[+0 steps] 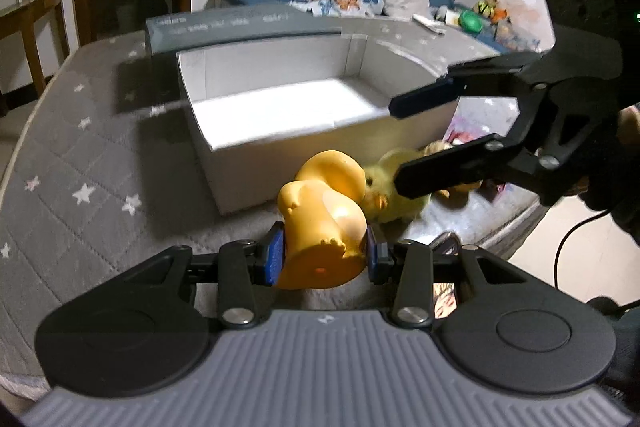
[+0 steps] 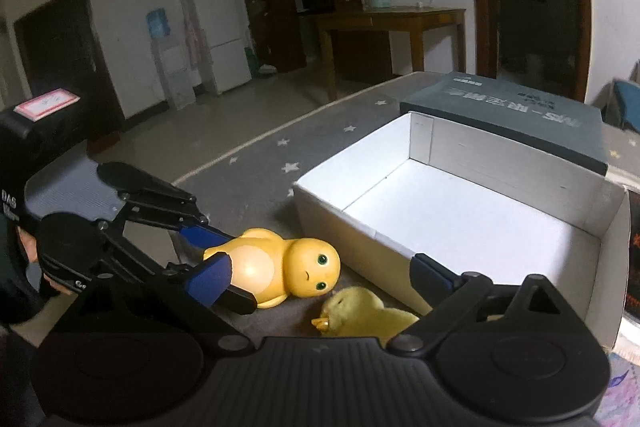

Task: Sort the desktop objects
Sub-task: 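Lift the rubber duck with the left gripper and carry it into the box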

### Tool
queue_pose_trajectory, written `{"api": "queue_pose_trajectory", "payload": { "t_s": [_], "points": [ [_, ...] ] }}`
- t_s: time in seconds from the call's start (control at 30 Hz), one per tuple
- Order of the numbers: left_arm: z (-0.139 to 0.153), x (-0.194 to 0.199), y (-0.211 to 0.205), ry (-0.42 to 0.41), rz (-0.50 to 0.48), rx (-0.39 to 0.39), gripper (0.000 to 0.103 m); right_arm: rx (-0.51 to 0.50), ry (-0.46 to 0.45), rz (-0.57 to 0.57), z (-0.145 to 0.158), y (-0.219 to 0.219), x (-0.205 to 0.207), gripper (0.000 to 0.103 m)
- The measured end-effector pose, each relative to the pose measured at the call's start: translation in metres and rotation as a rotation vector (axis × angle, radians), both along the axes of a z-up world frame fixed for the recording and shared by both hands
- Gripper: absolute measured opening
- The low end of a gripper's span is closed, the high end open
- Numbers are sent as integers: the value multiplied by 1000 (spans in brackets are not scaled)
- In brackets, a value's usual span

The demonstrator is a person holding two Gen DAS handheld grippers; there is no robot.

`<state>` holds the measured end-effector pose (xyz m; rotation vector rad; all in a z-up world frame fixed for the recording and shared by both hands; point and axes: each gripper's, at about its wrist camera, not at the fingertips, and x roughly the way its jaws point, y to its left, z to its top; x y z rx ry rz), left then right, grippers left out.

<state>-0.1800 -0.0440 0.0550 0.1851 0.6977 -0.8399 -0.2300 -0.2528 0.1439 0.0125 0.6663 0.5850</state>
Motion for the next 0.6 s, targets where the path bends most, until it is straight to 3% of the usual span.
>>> {"api": "queue_pose_trajectory", "payload": {
  "t_s": [0.27,0.6],
  "points": [
    [20,-2,-9,-47,-53,-62,42,36,-8,-52,10,-17,1,88],
    [45,13,-46,-111,-123,-80,42,61,-81,-182,33,-50,12,87]
  ]
}}
